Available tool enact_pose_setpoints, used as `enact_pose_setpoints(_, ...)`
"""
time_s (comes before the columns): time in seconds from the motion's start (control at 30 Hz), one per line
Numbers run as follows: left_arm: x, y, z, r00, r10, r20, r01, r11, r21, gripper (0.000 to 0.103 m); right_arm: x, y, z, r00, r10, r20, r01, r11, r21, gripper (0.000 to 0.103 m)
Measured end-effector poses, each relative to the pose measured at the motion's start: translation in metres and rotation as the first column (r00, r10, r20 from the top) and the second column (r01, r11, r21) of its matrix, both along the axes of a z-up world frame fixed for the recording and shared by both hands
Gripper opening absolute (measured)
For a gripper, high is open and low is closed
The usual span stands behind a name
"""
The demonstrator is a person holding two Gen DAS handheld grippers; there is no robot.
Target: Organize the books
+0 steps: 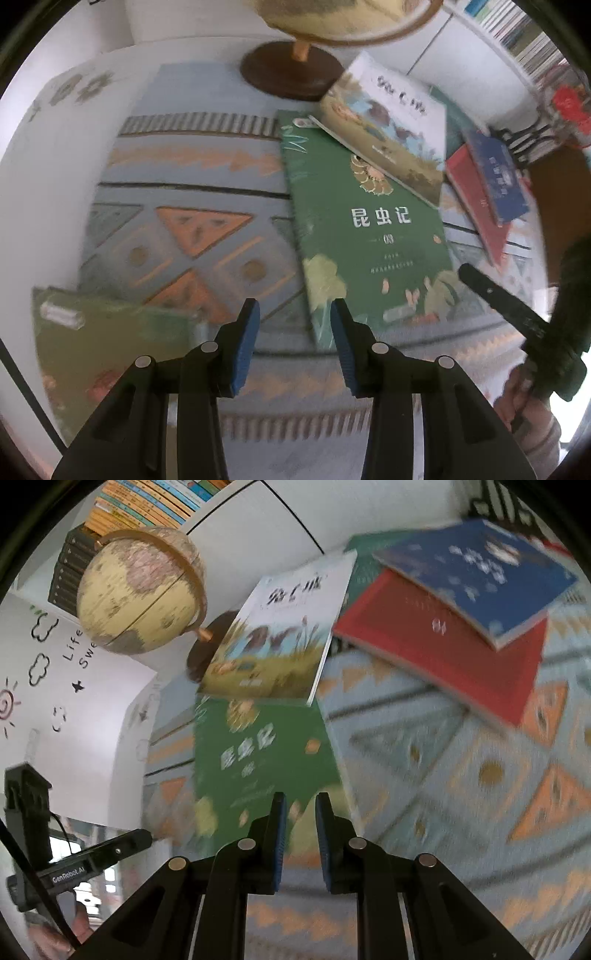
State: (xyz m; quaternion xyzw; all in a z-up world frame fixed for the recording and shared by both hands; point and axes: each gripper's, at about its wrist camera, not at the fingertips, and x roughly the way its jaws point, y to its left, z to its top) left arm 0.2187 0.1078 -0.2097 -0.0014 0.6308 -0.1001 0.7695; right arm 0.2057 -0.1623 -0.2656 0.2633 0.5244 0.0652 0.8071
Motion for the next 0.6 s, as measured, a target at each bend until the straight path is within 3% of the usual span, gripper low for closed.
enact_pose_setpoints(0.07,0.005,-0.008,-0.011,0.999,0.035,0.009,-0.036,0.998,0.056,0.037,0.008,-0.006,-0.007,1.0,0.001,-0.015,-0.001,1.0,0.004,0.015)
enact_pose_setpoints(0.17,0.011,-0.013,-0.03,0.998,0.054,-0.027,-0.052,0.996,0.068,0.037,0.011,-0.005,-0.014,1.0,0.031,-0.004,-0.031,0.999,0.01,0.015)
enact_pose_setpoints(0.27,0.011,-0.013,-0.032,0.998,0.066,-0.015,-0.065,0.997,0.03,0.039,0.011,0.002,-0.016,0.997,0.076,0.004,-0.076,0.997,0.015,0.015)
enact_pose_setpoints(0.37,0.008,-0.019,-0.03,0.999,0.022,-0.026,-0.023,0.999,-0.037,0.043,0.009,0.01,-0.021,0.989,0.145,-0.006,-0.144,0.986,0.085,0.015)
enact_pose_setpoints(0.4,0.006,-0.022,-0.03,0.999,-0.002,-0.045,-0.001,0.998,-0.068,0.044,0.007,0.015,-0.017,0.987,0.159,0.003,-0.159,0.987,0.035,0.015)
enact_pose_setpoints(0.43,0.003,-0.025,-0.029,0.999,-0.013,-0.036,0.011,0.999,-0.049,0.044,0.004,0.018,-0.01,0.987,0.157,0.015,-0.156,0.985,-0.079,0.015)
enact_pose_setpoints(0.47,0.001,-0.027,-0.029,0.999,-0.018,-0.031,0.017,0.999,-0.031,0.044,0.002,0.016,-0.006,0.989,0.146,0.022,-0.142,0.982,-0.125,0.015)
enact_pose_setpoints(0.57,-0.003,-0.026,-0.026,1.0,0.012,-0.013,-0.012,1.0,-0.018,0.045,0.005,0.0,-0.011,0.996,0.091,-0.011,-0.092,0.992,-0.09,0.019)
enact_pose_setpoints(0.6,-0.004,-0.023,-0.024,0.999,0.034,-0.017,-0.035,0.999,-0.034,0.045,0.007,-0.004,-0.014,0.995,0.095,-0.03,-0.097,0.993,-0.067,0.026)
